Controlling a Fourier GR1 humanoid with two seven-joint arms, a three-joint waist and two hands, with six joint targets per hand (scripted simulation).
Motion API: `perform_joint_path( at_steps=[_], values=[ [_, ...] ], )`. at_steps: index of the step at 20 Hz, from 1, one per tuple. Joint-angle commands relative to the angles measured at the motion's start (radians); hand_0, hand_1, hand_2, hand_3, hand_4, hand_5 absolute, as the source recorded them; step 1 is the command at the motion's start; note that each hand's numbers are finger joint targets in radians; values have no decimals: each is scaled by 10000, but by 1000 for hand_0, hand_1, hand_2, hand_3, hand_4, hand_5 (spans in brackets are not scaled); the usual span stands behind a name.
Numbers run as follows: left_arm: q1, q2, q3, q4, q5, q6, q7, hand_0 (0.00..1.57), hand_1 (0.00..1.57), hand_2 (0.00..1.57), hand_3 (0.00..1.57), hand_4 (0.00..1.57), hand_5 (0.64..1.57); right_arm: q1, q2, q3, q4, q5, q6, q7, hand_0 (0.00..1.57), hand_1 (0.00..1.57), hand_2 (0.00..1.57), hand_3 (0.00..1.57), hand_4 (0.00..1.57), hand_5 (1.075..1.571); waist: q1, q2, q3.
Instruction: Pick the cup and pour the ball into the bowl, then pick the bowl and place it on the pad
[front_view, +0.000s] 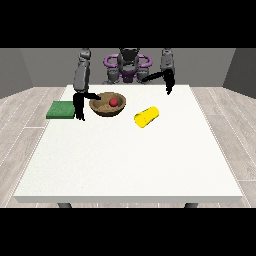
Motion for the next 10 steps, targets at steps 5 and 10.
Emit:
perform_joint_path(
  at_steps=[5, 10],
  values=[
    [-721, 381, 91, -453, 157, -439, 786, 0, 0, 0, 0, 0, 1559, -450, 661, -99, 552, -175, -504, -87, 0, 0, 0, 0, 227, 1532, 472, 306, 137],
    [507, 357, 274, 284, 450, -529, -51, 0, 0, 0, 0, 0, 1563, -546, 1264, 260, 166, -163, -1023, 824, 0, 0, 0, 0, 357, 1545, 98, -654, 124]
  ],
)
